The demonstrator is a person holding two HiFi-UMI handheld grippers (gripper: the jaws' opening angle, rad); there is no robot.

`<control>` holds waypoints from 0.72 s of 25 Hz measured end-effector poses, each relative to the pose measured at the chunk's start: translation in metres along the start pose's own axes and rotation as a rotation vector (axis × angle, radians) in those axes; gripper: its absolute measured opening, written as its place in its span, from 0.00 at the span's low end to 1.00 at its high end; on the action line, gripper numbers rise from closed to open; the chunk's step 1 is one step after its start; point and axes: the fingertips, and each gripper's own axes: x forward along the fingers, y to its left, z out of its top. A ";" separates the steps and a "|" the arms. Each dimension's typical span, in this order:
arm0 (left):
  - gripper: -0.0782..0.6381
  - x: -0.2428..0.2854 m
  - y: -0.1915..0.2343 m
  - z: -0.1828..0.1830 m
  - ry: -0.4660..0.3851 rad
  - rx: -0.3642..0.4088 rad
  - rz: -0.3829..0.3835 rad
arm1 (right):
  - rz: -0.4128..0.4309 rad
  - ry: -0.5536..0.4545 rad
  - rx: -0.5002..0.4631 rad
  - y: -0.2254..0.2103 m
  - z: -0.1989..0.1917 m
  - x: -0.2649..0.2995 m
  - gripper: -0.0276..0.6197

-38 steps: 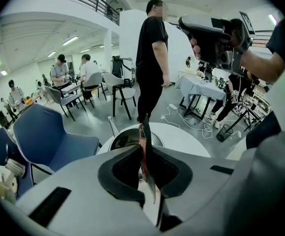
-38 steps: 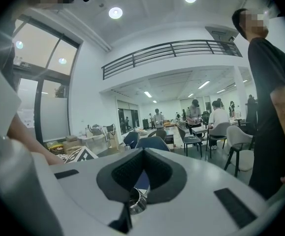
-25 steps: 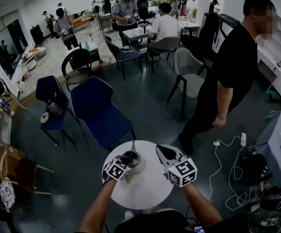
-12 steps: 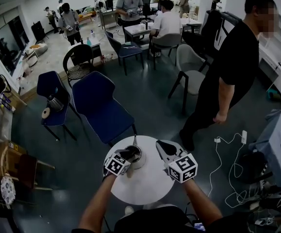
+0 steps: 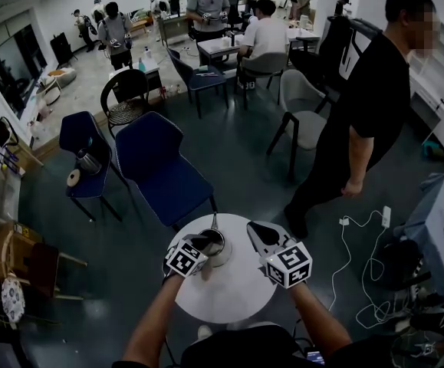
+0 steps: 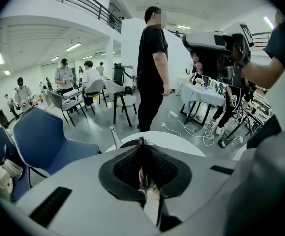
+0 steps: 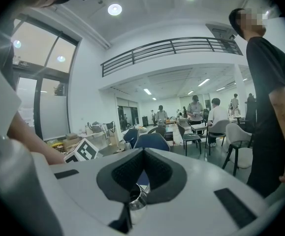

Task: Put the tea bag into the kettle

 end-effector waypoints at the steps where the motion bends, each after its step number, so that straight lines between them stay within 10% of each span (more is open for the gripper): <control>1: 0.15 0.001 -0.001 0.000 0.000 0.001 0.000 | 0.000 0.001 0.001 -0.001 0.000 -0.001 0.07; 18: 0.14 0.023 0.002 -0.011 0.032 -0.040 0.002 | 0.006 0.012 -0.004 -0.004 -0.002 0.007 0.07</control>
